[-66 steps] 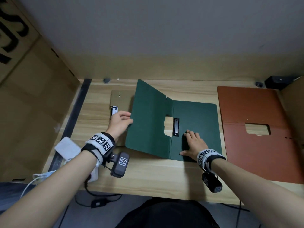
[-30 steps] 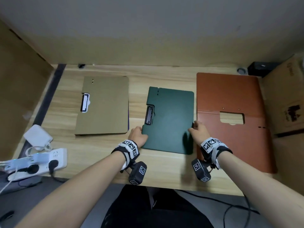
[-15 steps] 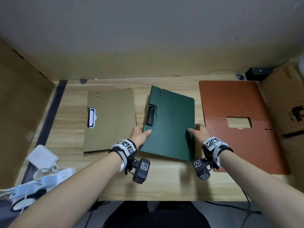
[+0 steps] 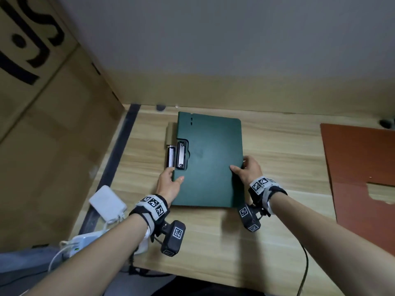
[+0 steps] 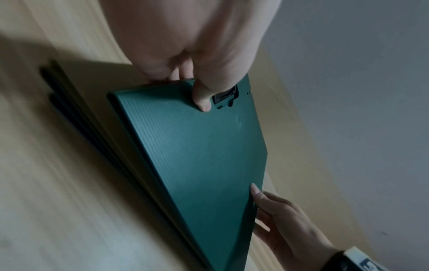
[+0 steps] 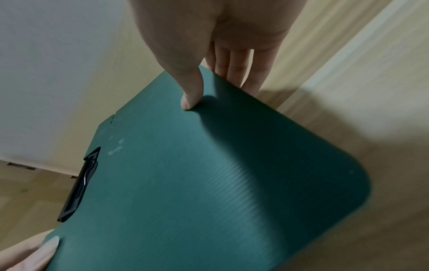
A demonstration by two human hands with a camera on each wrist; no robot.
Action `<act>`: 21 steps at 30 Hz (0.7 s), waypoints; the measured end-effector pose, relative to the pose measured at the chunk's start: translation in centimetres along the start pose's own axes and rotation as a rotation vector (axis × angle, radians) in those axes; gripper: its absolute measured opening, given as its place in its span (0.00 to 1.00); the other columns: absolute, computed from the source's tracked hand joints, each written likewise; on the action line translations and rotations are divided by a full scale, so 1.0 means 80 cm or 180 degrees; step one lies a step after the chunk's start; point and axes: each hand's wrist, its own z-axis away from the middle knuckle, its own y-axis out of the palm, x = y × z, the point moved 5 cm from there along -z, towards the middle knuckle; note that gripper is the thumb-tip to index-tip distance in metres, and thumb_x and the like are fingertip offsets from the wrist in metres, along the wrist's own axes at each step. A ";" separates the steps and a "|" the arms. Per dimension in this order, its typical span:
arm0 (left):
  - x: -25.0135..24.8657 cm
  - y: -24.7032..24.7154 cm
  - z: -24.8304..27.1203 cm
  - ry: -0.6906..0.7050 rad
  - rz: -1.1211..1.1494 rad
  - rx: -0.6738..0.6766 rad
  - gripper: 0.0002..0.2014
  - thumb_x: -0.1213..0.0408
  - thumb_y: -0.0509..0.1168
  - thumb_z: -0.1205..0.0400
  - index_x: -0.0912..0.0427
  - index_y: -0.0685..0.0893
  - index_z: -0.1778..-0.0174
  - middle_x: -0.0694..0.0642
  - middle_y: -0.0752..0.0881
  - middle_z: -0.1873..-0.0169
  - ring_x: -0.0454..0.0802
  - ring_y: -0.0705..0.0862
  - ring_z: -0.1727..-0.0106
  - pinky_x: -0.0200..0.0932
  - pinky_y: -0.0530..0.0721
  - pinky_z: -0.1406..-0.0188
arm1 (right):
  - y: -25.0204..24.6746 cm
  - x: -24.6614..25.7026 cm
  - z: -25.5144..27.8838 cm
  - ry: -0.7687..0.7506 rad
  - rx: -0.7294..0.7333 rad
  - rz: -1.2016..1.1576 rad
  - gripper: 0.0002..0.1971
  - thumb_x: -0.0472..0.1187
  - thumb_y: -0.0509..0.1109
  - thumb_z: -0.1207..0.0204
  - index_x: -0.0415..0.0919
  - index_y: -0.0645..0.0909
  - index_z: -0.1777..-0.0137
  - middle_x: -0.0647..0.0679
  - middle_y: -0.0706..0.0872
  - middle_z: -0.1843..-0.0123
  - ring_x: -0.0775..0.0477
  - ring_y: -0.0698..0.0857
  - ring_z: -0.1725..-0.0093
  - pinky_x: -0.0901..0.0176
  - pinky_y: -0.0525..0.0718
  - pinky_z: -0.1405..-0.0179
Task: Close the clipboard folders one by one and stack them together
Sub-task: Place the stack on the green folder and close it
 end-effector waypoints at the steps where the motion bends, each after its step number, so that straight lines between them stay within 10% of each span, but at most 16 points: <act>1: 0.003 -0.013 -0.003 0.0049 -0.0198 -0.0137 0.26 0.67 0.71 0.20 0.62 0.74 0.25 0.62 0.75 0.24 0.57 0.72 0.22 0.49 0.69 0.22 | 0.010 0.008 -0.002 0.0018 0.0047 0.0106 0.26 0.48 0.81 0.32 0.39 0.78 0.37 0.46 0.85 0.48 0.43 0.84 0.46 0.53 0.81 0.43; 6: 0.005 -0.042 -0.008 0.0208 -0.1119 -0.0286 0.21 0.60 0.70 0.19 0.60 0.76 0.31 0.56 0.73 0.28 0.54 0.70 0.26 0.44 0.65 0.27 | 0.045 0.016 -0.021 0.0083 0.0146 0.0490 0.27 0.62 0.80 0.44 0.42 0.84 0.53 0.48 0.88 0.56 0.45 0.88 0.57 0.57 0.83 0.59; 8: 0.009 -0.038 -0.014 0.0074 -0.0702 -0.0109 0.28 0.66 0.70 0.19 0.60 0.68 0.24 0.58 0.71 0.24 0.55 0.70 0.23 0.45 0.66 0.25 | 0.049 0.011 -0.028 0.0081 0.0149 0.0666 0.33 0.67 0.77 0.49 0.44 0.84 0.50 0.45 0.88 0.49 0.45 0.88 0.54 0.51 0.88 0.51; 12: 0.010 -0.029 -0.022 -0.0097 -0.0304 0.0132 0.45 0.72 0.70 0.20 0.58 0.48 0.14 0.58 0.62 0.16 0.54 0.63 0.16 0.50 0.62 0.17 | 0.049 0.020 -0.019 -0.0021 0.0053 0.0814 0.32 0.54 0.81 0.38 0.44 0.78 0.35 0.43 0.82 0.38 0.41 0.85 0.44 0.45 0.84 0.38; 21: 0.005 -0.014 -0.044 -0.0202 -0.0366 0.0415 0.38 0.72 0.71 0.21 0.58 0.62 0.16 0.56 0.67 0.18 0.55 0.65 0.17 0.50 0.63 0.18 | 0.031 0.002 -0.013 0.0177 0.0053 0.0748 0.26 0.47 0.81 0.35 0.42 0.83 0.37 0.44 0.90 0.43 0.39 0.88 0.45 0.49 0.85 0.43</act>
